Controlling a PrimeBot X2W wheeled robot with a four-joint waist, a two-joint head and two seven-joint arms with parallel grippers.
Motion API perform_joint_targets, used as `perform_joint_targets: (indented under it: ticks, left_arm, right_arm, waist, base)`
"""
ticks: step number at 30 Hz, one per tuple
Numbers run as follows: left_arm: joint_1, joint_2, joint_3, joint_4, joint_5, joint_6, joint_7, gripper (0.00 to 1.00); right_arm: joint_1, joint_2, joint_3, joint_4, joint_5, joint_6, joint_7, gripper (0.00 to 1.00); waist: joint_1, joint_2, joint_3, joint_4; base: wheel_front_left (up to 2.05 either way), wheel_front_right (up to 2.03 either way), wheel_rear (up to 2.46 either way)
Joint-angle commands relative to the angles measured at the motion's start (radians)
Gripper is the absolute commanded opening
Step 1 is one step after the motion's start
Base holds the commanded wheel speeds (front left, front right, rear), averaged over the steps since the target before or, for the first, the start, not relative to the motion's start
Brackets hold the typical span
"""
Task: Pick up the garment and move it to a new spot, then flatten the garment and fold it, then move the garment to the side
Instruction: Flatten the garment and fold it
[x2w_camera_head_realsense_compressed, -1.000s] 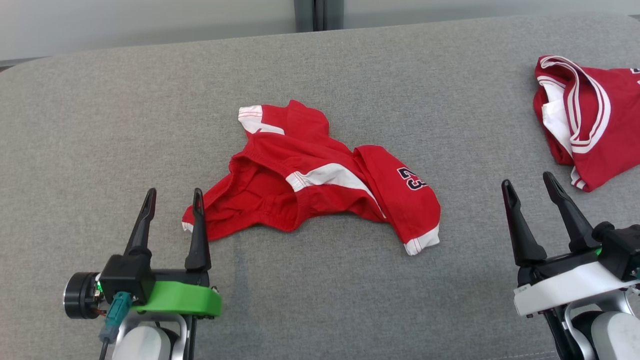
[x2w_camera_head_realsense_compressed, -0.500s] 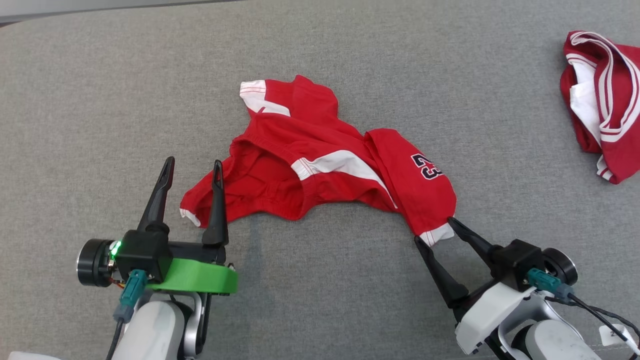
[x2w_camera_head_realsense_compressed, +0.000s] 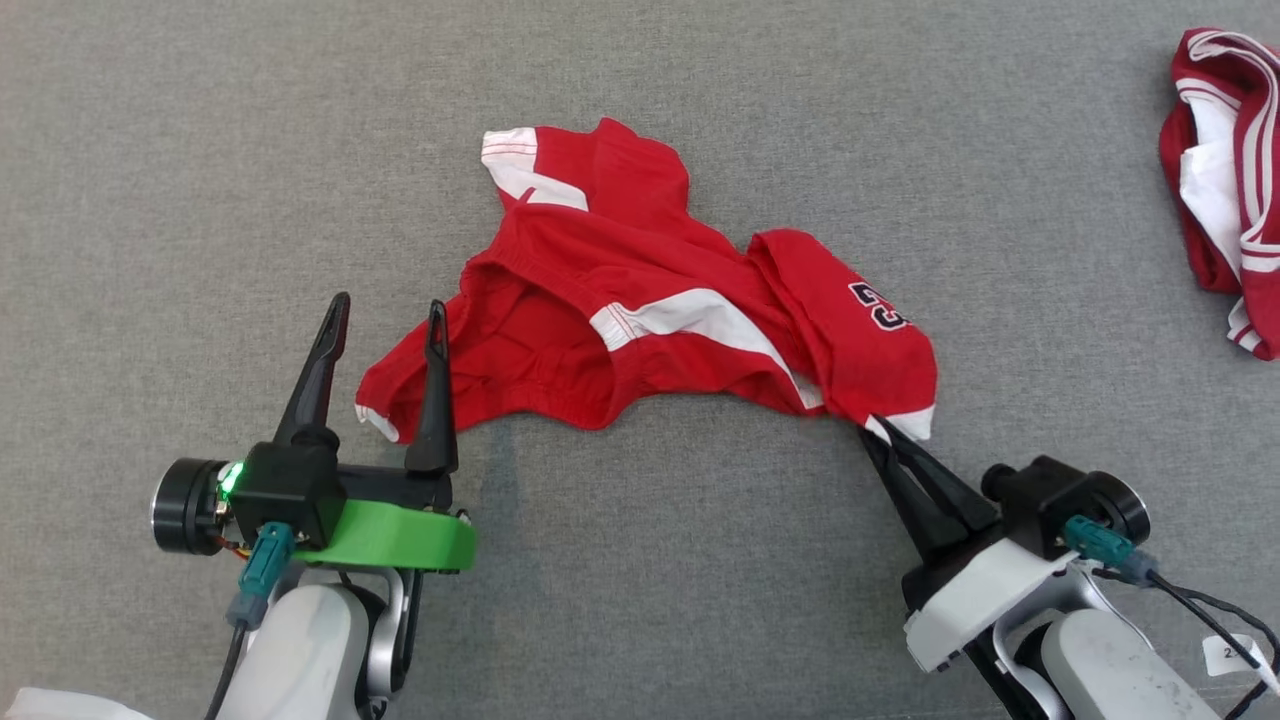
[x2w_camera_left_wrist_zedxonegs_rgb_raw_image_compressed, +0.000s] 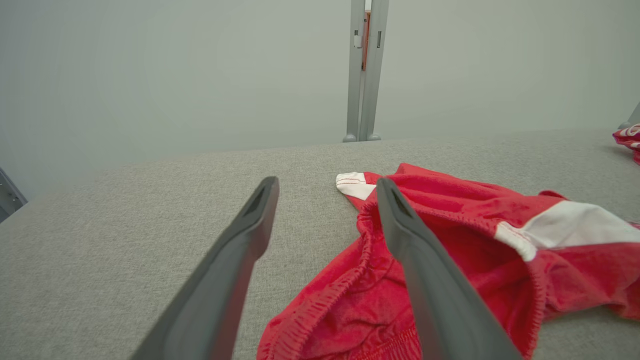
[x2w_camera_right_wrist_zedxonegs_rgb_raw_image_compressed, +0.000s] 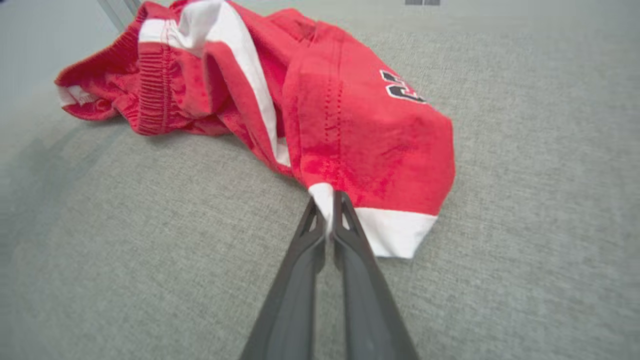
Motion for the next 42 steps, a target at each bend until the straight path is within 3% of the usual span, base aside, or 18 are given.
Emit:
perform_joint_targets:
  ticks: [1,11,12,13,14,19,23,32,42]
  left_arm:
    - [-0.008,0.008,0.006,-0.002,0.005,0.002,-0.005,1.00]
    - [-0.004,0.028,0.004,-0.009,0.013,0.000,-0.001,1.00]
    - [-0.004,0.029,0.003,-0.010,0.014,0.000,0.000,1.00]
    - [-0.005,0.032,0.002,-0.012,0.014,0.000,0.002,1.00]
    - [-0.004,0.033,0.001,-0.013,0.014,0.001,0.003,1.00]
    - [0.004,0.037,-0.004,-0.019,0.013,0.009,0.012,1.00]
    - [0.008,0.040,-0.007,-0.023,0.012,0.015,0.013,1.00]
    - [0.049,0.041,0.007,-0.031,-0.005,0.040,0.013,1.00]
    - [0.111,0.048,0.014,-0.050,-0.026,0.061,0.026,1.00]
  right_arm:
    - [0.006,0.011,-0.013,-0.016,0.023,-0.001,-0.023,0.00]
    - [0.045,0.106,-0.231,-0.039,0.126,-0.001,-0.106,0.00]
    - [0.048,0.119,-0.251,-0.032,0.133,-0.001,-0.107,0.22]
    - [0.050,0.124,-0.275,-0.023,0.130,-0.001,-0.110,0.76]
    - [0.048,0.141,-0.292,-0.018,0.151,-0.001,-0.114,1.00]
    - [0.024,0.150,-0.353,0.002,0.159,-0.001,-0.126,1.00]
    - [0.014,0.111,-0.379,-0.039,0.101,-0.001,-0.133,1.00]
    - [0.064,0.040,-0.338,-0.176,0.038,-0.001,-0.100,1.00]
    - [0.155,0.062,-0.335,-0.270,0.037,-0.001,-0.035,1.00]
  waist:
    - [0.0000,0.0000,-0.003,-0.011]
    - [0.0000,0.0000,-0.011,-0.055]
    - [0.0000,0.0000,-0.010,-0.057]
    - [0.0000,0.0000,-0.009,-0.060]
    - [0.0000,0.0000,-0.009,-0.061]
    - [0.0000,0.0000,-0.008,-0.071]
    - [0.0000,0.0000,-0.015,-0.073]
    - [0.0000,0.0000,-0.064,-0.068]
    - [0.0000,0.0000,-0.113,-0.063]
  base:
    - [0.00,0.00,0.00]
    - [0.00,0.00,0.00]
    - [0.00,0.00,0.00]
    - [0.00,0.00,0.00]
    - [0.00,0.00,0.00]
    - [0.00,0.00,0.00]
    - [0.00,0.00,0.00]
    - [0.00,0.00,0.00]
    - [0.00,0.00,0.00]
